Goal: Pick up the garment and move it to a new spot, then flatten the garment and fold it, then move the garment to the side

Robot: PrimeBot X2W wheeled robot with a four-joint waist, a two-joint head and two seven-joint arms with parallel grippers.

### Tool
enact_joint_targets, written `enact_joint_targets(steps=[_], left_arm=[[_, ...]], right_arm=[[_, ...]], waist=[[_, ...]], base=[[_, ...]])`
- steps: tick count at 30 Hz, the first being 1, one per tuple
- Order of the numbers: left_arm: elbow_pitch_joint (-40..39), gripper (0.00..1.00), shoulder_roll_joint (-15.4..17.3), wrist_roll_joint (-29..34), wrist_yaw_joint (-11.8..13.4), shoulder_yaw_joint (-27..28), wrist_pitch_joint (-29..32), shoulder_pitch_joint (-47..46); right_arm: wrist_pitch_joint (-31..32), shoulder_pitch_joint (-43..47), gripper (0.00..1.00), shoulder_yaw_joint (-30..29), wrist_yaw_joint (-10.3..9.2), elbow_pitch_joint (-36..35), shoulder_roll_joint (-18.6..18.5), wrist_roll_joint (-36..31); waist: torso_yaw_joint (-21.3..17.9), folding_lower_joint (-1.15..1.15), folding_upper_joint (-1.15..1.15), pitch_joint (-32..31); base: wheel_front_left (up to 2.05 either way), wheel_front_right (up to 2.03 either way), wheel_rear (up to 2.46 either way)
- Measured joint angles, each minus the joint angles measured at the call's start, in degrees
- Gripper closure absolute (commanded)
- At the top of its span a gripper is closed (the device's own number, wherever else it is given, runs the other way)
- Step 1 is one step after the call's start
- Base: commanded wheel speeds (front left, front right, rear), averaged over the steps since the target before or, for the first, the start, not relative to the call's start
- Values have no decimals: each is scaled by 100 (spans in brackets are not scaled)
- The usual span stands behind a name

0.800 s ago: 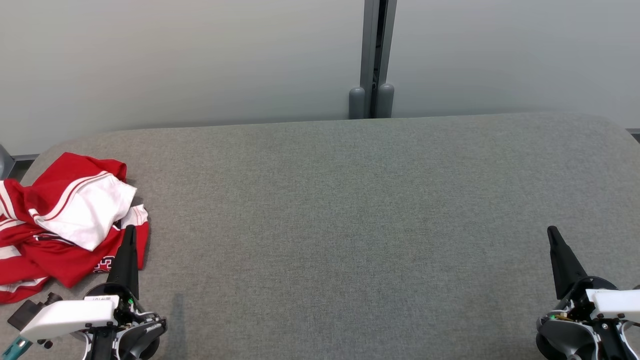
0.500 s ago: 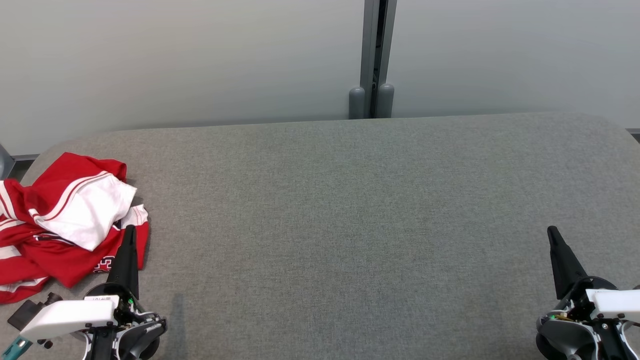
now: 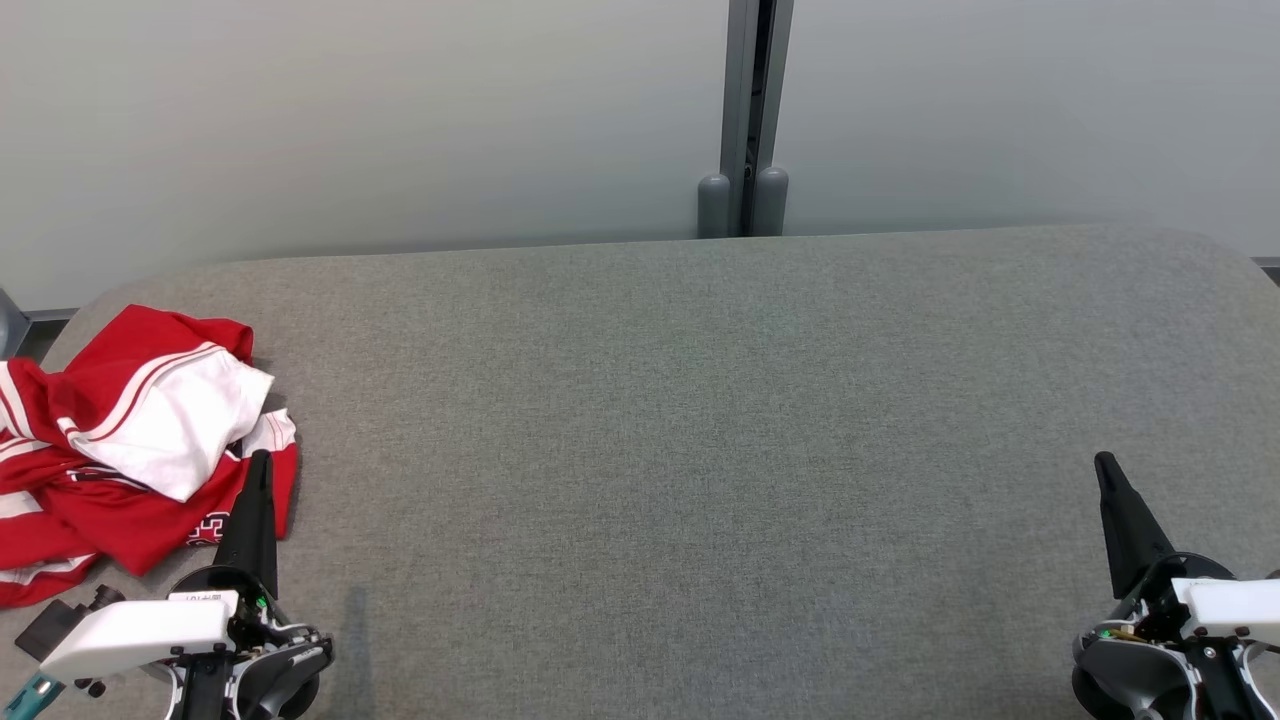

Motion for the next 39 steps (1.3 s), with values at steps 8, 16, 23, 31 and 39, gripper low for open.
enact_joint_targets(steps=[8,16,23,31,39], left_arm=[[0,100,0,0,0,0,0,0],[0,100,0,0,0,0,0,0],[86,0,-32,0,1,-9,-2,76],[154,0,-78,-1,3,-69,-119,230],[24,0,-54,15,3,-172,-314,228]], right_arm=[[0,0,100,0,0,0,0,0],[0,0,100,0,0,0,0,0],[0,77,0,3,-2,78,41,-1],[-144,195,0,178,-8,112,86,0],[-365,180,0,398,-8,-52,81,-13]], waist=[[0,0,0,0],[0,0,0,0],[0,0,0,0],[4,0,0,1],[8,0,0,-1]], base=[[0,0,0],[0,0,0],[0,0,0],[0,0,0],[0,0,0]])
